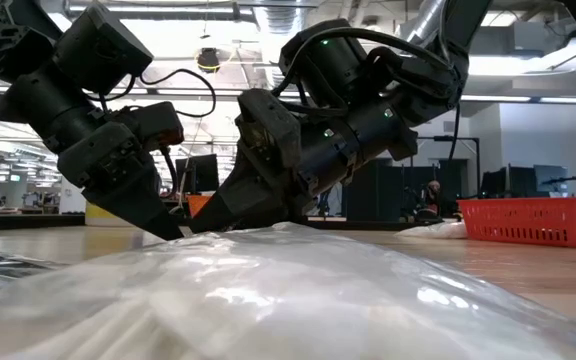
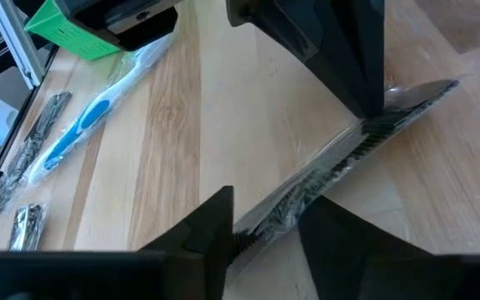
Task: Pick & Place Travel size toiletries
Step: Put the black comb into the top red basket
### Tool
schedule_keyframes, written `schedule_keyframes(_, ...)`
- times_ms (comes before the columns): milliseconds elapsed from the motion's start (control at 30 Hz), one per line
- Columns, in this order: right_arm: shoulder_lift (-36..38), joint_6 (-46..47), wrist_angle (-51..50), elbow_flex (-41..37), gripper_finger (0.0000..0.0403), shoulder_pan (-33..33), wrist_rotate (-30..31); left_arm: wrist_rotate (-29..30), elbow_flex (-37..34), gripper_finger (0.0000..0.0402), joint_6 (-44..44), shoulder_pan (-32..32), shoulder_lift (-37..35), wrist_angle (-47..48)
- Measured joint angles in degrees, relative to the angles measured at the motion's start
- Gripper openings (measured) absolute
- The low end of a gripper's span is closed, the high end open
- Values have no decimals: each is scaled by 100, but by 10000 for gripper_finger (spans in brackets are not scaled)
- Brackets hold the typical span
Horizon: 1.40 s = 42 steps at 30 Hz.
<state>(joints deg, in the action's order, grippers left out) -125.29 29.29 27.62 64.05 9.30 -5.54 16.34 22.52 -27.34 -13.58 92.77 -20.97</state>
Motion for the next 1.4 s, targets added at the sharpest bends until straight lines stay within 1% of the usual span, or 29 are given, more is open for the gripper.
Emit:
schedule_keyframes(100, -2, 12, 0, -2, 104, 0, 0, 6, -2, 1, 11, 0, 0, -5)
schedule_keyframes(233, -2, 17, 2, -2, 93, 0, 0, 142, -2, 1, 51, -54, 2, -11)
schedule_keyframes(367, -7, 45, 5, -4, 87, -2, 3, 514, -2, 1, 166, -220, -83, -21)
schedule_keyframes(567, -4, 44, 33, -10, 74, -7, -64, 1325, -27, 1, 440, -565, -571, 74)
schedule_keyframes(733, -7, 85, 71, -9, 56, 0, -151, 1704, -24, 1, 610, -861, -915, 24)
schedule_keyframes(867, -11, 82, 67, -7, 41, 0, -149, 2168, 2, 1, 612, -1049, -1067, -69)
schedule_keyframes(1067, -17, 63, 181, -9, 18, 2, -153, 2395, -2, 2, 641, -1093, -1095, -62)
schedule_keyframes(1133, -17, 35, 201, -7, 13, 2, -162, 2560, -2, 3, 637, -1093, -1097, -59)
schedule_keyframes(1233, -17, -14, 217, -7, 10, 2, -239, 2647, -2, 3, 637, -1110, -1099, -59)
schedule_keyframes(1400, -17, -58, 240, -9, 9, 2, -238, 3147, 0, 3, 621, -1239, -1102, -55)
